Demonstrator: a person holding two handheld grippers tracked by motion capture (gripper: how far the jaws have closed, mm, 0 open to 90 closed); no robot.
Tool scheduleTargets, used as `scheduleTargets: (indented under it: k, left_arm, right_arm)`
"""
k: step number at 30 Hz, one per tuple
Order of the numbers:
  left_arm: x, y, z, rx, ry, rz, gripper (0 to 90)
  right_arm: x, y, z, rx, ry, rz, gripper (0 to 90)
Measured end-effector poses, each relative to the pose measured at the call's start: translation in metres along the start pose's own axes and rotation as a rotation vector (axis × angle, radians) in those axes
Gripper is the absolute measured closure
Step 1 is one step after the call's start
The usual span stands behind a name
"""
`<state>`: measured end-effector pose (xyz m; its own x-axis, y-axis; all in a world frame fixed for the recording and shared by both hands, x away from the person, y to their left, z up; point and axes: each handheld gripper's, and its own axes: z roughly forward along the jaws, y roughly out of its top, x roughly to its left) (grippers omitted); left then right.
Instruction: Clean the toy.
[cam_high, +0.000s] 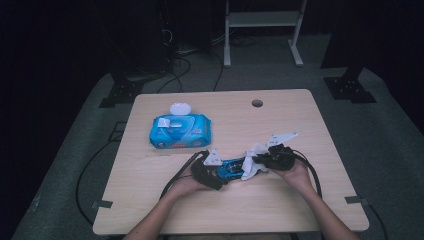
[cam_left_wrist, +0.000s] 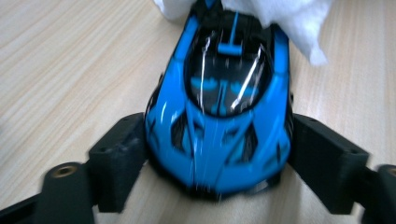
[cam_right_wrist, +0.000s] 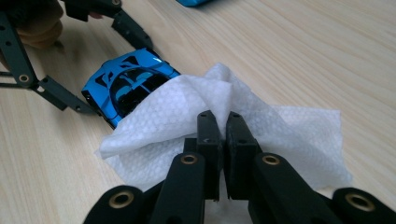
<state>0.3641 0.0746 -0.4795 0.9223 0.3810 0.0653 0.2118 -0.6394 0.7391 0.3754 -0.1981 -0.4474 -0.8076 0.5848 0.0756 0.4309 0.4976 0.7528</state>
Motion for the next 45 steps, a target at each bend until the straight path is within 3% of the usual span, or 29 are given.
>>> scheduleTargets:
  k: [5, 13, 17, 21, 26, 28, 30, 34, 38, 42, 45]
  left_arm:
    - [0.002, -0.001, 0.001, 0.006, -0.013, -0.015, 19.9]
    - [0.002, 0.0, 0.001, 0.018, -0.01, -0.011, 20.1]
    - [0.001, 0.0, 0.001, 0.015, -0.009, -0.014, 20.1]
    - [0.001, 0.0, 0.001, 0.017, -0.009, -0.012, 20.1]
    - [0.002, 0.0, 0.001, 0.019, -0.012, -0.019, 20.1]
    - [0.001, 0.0, 0.001, 0.015, -0.013, -0.026, 20.1]
    - [0.001, 0.0, 0.001, 0.017, -0.013, -0.027, 20.0]
    - [0.001, 0.0, 0.001, 0.02, -0.013, -0.026, 20.0]
    - [0.004, -0.001, -0.002, 0.019, -0.032, -0.037, 19.4]
    - [0.013, -0.003, -0.011, -0.039, -0.095, -0.096, 18.7]
    - [0.022, -0.004, -0.019, -0.097, -0.121, -0.171, 18.8]
  right_arm:
    - [0.011, 0.004, 0.003, 0.023, -0.023, -0.089, 85.4]
    - [0.004, -0.01, -0.018, 0.092, -0.035, -0.073, 85.7]
    - [0.001, -0.007, -0.021, 0.074, -0.067, -0.049, 85.9]
    - [-0.002, 0.011, -0.007, 0.037, -0.093, -0.042, 86.0]
    - [-0.001, 0.019, 0.016, 0.051, -0.074, -0.04, 85.9]
    - [0.0, 0.016, 0.012, 0.063, -0.04, -0.036, 85.9]
    - [0.004, 0.011, 0.005, 0.083, -0.042, -0.066, 86.0]
    - [0.006, 0.008, -0.009, 0.066, 0.033, -0.017, 85.8]
    - [0.01, 0.007, -0.004, 0.083, 0.059, -0.028, 85.8]
    - [0.009, 0.004, -0.001, 0.088, 0.078, -0.032, 85.7]
    - [0.009, 0.002, -0.001, 0.081, 0.082, -0.04, 85.6]
